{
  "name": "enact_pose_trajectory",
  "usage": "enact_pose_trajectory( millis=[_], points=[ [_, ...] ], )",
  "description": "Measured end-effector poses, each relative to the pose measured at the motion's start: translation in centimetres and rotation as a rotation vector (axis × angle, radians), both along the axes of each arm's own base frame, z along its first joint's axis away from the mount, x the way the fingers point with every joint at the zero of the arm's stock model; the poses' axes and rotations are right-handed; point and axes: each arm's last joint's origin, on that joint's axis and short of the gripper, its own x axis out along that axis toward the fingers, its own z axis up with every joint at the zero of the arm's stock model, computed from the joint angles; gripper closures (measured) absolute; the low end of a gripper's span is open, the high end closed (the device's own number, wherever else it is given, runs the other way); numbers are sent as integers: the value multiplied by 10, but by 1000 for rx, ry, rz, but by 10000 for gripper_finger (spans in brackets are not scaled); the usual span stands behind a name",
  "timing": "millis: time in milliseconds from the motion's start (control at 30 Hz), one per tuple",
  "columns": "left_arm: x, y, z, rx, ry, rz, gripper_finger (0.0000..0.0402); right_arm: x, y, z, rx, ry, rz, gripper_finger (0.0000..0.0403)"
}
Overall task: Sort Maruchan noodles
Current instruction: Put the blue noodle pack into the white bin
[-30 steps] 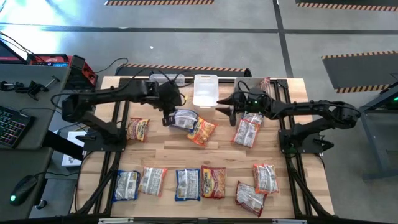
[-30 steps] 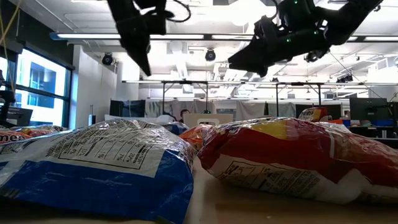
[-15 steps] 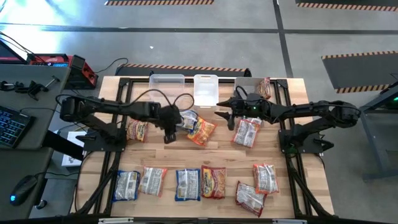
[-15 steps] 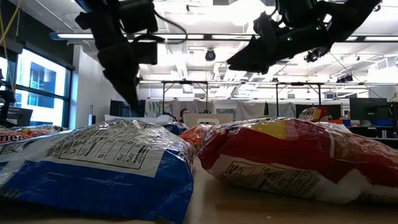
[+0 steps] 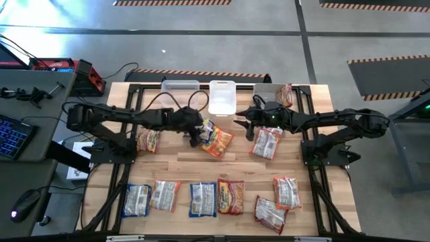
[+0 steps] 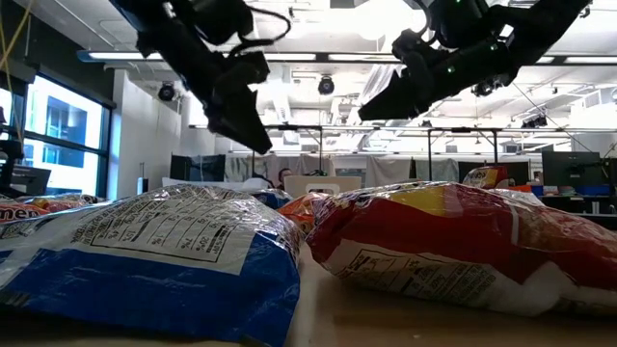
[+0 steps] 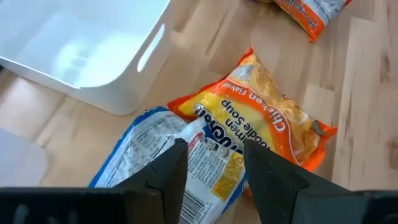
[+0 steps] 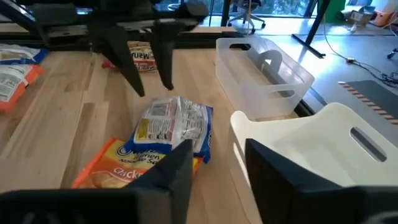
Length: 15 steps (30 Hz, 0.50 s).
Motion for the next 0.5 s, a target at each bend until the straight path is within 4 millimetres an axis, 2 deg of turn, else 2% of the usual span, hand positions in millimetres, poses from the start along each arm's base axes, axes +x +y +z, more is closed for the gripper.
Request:
enact_pose_trajectory(
  millis=[133,300,500],
  points=[
    [2,15,-12,38,56,-33,266,0,0,0,-17,8,7,325],
    [2,25,-14,38,91,-41,242,0,0,-1,-22,14,10,378],
    [1,30,-5,-30,127,-40,198,0,0,-1,-34,21,15,395]
  ],
)
